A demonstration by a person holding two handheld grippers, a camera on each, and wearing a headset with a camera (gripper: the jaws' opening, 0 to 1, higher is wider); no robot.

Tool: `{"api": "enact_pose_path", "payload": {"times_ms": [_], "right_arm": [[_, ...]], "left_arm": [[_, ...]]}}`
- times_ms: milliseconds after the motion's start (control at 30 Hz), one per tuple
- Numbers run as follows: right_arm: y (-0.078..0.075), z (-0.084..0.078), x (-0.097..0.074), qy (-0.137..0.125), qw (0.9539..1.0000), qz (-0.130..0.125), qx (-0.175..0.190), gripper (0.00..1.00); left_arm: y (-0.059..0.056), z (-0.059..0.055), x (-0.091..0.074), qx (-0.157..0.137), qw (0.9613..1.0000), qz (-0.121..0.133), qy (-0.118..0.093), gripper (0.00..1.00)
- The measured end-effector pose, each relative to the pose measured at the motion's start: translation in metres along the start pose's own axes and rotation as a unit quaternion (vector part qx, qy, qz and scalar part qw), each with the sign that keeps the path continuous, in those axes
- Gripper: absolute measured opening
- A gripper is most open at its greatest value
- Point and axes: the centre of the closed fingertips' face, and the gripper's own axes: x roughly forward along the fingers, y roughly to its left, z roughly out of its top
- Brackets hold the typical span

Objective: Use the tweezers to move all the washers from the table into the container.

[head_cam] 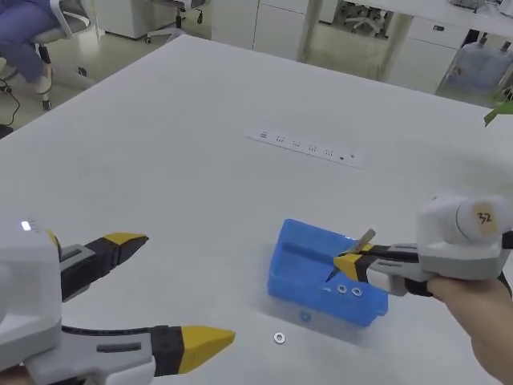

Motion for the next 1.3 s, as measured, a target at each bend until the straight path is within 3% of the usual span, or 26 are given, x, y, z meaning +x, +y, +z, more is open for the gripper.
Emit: {"api": "enact_pose_path", "payload": {"times_ms": [233,733,1000,1300], "right_arm": [[0.004,0.002,-0.003,-0.008,1.0,0.002,0.005,0.03],[0.032,0.009,-0.013,-0.047,0.9988,0.007,0.007,0.03],[0.039,-0.018,-0.001,-0.019,0.9995,0.017,0.019,0.03],[0.037,-0.031,0.014,-0.001,0.9996,0.022,0.019,0.03]], "left_arm": [[-0.002,-0.001,0.001,0.001,1.0,-0.003,0.001,0.95],[-0.007,-0.002,0.007,0.002,0.9999,-0.014,0.009,0.94],[-0.009,-0.002,0.009,0.005,0.9997,-0.021,0.012,0.94],[-0.006,-0.004,0.007,0.002,0.9998,-0.017,0.014,0.94]]}}
